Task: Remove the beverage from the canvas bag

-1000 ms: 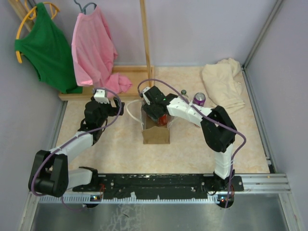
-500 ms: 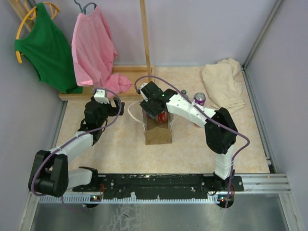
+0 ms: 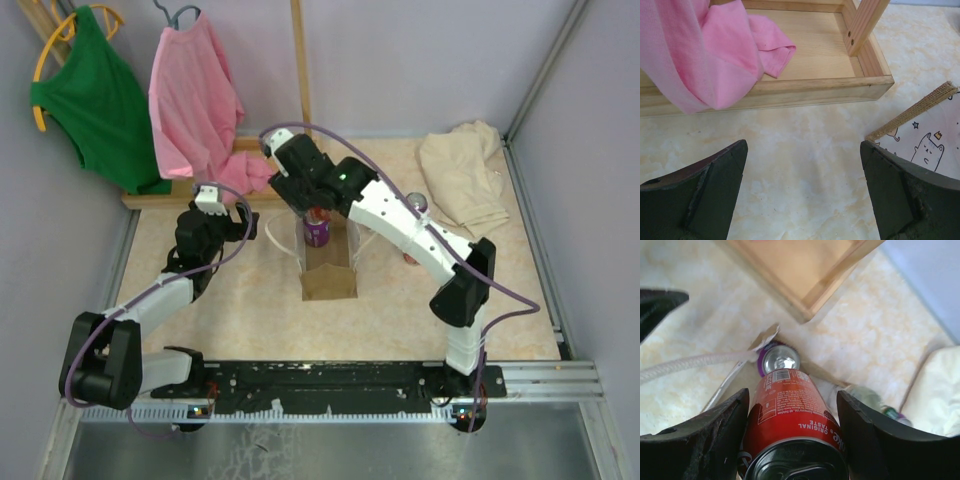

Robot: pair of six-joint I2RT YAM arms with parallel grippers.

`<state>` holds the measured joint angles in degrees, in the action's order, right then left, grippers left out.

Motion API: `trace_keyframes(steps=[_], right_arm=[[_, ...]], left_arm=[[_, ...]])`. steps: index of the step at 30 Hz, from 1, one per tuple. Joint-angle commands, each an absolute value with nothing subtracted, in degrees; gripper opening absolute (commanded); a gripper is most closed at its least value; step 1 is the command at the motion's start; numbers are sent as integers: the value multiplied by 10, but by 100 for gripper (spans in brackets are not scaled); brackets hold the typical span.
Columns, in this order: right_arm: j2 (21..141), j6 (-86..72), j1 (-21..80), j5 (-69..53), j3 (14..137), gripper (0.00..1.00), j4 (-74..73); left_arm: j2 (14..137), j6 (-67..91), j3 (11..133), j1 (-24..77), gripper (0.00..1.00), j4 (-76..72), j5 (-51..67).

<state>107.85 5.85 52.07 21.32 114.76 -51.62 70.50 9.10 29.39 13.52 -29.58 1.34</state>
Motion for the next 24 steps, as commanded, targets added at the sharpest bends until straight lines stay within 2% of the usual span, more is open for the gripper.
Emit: trace_keyframes(steps=[1, 7, 14, 24], right_arm=[[1049, 63, 525, 290, 1255, 0, -539], [1045, 69, 525, 377, 1298, 0, -557], [963, 93, 514, 518, 1190, 0, -452], [834, 11, 372, 510, 1041, 0, -438]], left_arm=[[703, 95, 298, 139, 100, -316, 21], [705, 96, 296, 139, 100, -321, 22], [705, 95, 294, 139, 100, -323, 22], [705, 98, 295, 140, 100, -324, 29]])
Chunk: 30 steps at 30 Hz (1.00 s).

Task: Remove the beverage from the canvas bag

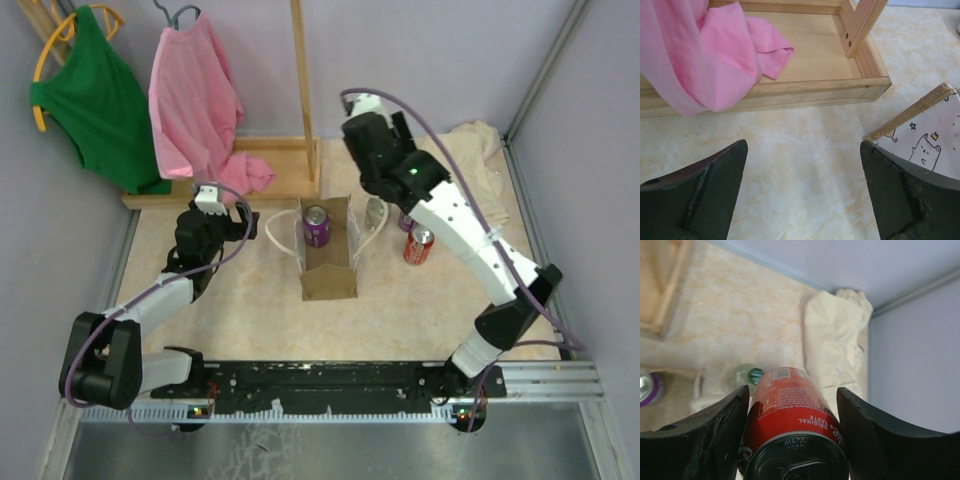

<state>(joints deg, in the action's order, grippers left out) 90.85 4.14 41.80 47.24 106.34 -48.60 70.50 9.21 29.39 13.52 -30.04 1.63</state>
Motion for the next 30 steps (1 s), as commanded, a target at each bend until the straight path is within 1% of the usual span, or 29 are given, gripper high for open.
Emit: trace_keyframes(steps=[1, 5, 8, 14, 18, 24, 30], right_arm=[[824, 3, 357, 501, 1029, 0, -445], [794, -24, 315, 446, 961, 0, -450], [781, -46, 314, 413, 908, 0, -457], [747, -91, 315, 300, 798, 0, -433], [738, -103, 331, 262, 741, 0, -413], [762, -99, 383, 269, 725, 0, -397], [780, -106, 392, 251, 712, 0, -369]], left_arm=[[706, 98, 296, 140, 100, -324, 31], [706, 101, 296, 140, 100, -323, 37], [705, 101, 297, 141, 100, -320, 38], [702, 99, 298, 141, 100, -317, 34], [703, 101, 298, 141, 100, -317, 36], [709, 103, 301, 143, 100, -317, 42], [705, 98, 302, 144, 100, -314, 37]])
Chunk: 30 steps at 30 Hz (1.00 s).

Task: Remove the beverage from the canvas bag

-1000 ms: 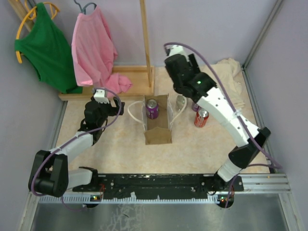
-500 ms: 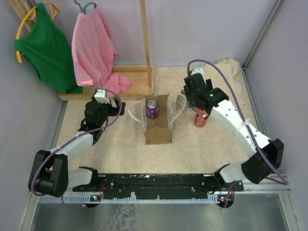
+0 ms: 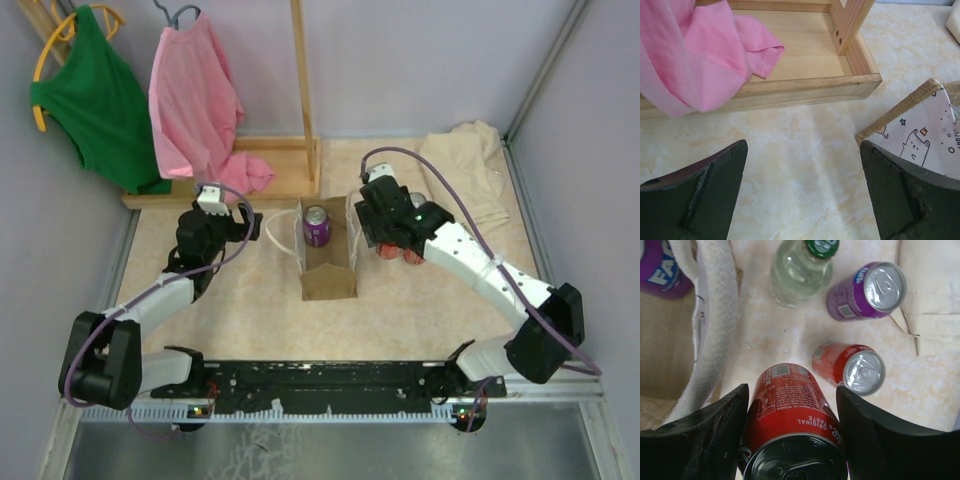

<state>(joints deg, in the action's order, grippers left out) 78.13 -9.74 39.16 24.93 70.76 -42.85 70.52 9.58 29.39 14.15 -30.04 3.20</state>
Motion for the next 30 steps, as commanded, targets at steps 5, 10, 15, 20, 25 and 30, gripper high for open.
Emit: trace_keyframes(steps=[5, 10, 15, 20, 25, 30], right_arm=[[791, -106, 393, 247, 703, 0, -353], [819, -102, 393, 248, 686, 0, -326], [854, -99, 385, 256, 670, 0, -293], [870, -107, 367, 245, 649, 0, -264], [879, -114, 358, 242, 630, 4, -243], [894, -117, 353, 223, 622, 5, -226]], left_arm=[[707, 97, 304, 145, 100, -312, 34], [710, 98, 306, 145, 100, -311, 39], [706, 96, 303, 146, 100, -306, 34], [701, 91, 301, 146, 100, -303, 26], [705, 91, 300, 147, 100, -306, 26], [713, 93, 303, 148, 100, -307, 30]])
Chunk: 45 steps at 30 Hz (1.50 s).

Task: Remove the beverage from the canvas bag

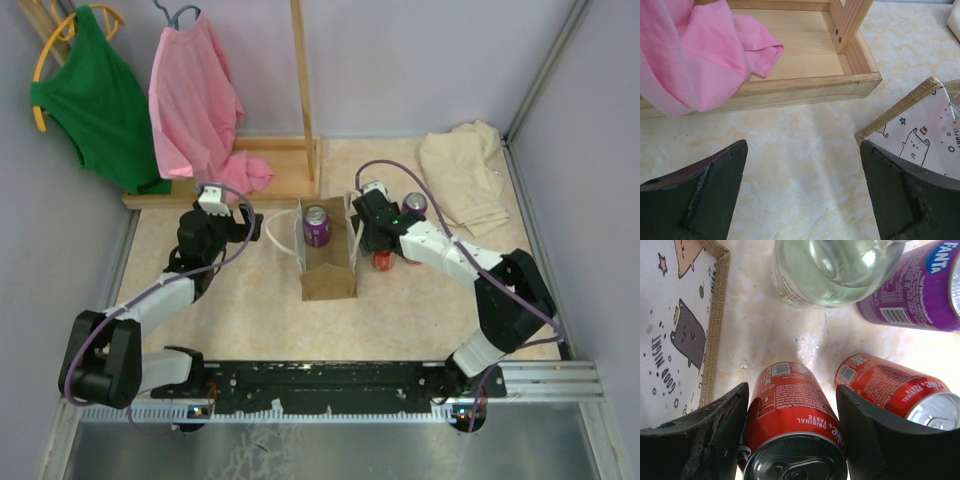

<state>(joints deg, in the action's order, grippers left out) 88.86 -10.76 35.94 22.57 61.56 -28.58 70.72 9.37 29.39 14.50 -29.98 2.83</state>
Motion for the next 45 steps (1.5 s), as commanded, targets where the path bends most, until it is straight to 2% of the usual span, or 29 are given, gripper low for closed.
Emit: trace_keyframes(steps=[1, 4, 6, 7, 10, 11, 13, 14, 15, 25, 31, 36, 38, 40, 43, 45], right_arm=[[897, -118, 353, 222, 622, 5, -223], [906, -120, 352, 230, 624, 7, -219], [912, -120, 351, 239, 624, 14, -218], [915, -120, 351, 241, 625, 21, -218], [919, -122, 351, 245, 625, 54, -218], [918, -123, 351, 245, 625, 62, -218], [917, -126, 351, 247, 627, 74, -219], [915, -128, 351, 251, 628, 85, -222], [911, -129, 351, 255, 630, 88, -224], [832, -115, 351, 289, 677, 93, -257], [768, -100, 351, 392, 747, 94, -304], [693, -61, 377, 444, 779, 93, -261], [672, -41, 395, 445, 785, 91, -237], [664, -39, 403, 394, 794, 85, -228], [675, -45, 424, 337, 810, 74, -235], [695, -31, 458, 343, 820, 72, -237]], left_arm=[[713, 93, 303, 148, 100, -307, 30], [711, 93, 303, 149, 100, -307, 29], [710, 92, 302, 149, 100, -307, 27], [710, 91, 302, 149, 100, -307, 27], [711, 91, 302, 149, 100, -306, 26], [711, 91, 302, 149, 100, -307, 26], [711, 92, 302, 149, 100, -307, 27], [712, 92, 303, 148, 100, -307, 28], [712, 92, 303, 148, 100, -307, 28], [711, 92, 303, 149, 100, -306, 27], [712, 93, 303, 149, 100, -307, 28], [713, 93, 304, 149, 100, -307, 27], [713, 93, 304, 149, 100, -307, 26], [714, 92, 306, 149, 100, -307, 27], [716, 91, 308, 149, 100, -306, 27], [717, 90, 310, 149, 100, -305, 27]])
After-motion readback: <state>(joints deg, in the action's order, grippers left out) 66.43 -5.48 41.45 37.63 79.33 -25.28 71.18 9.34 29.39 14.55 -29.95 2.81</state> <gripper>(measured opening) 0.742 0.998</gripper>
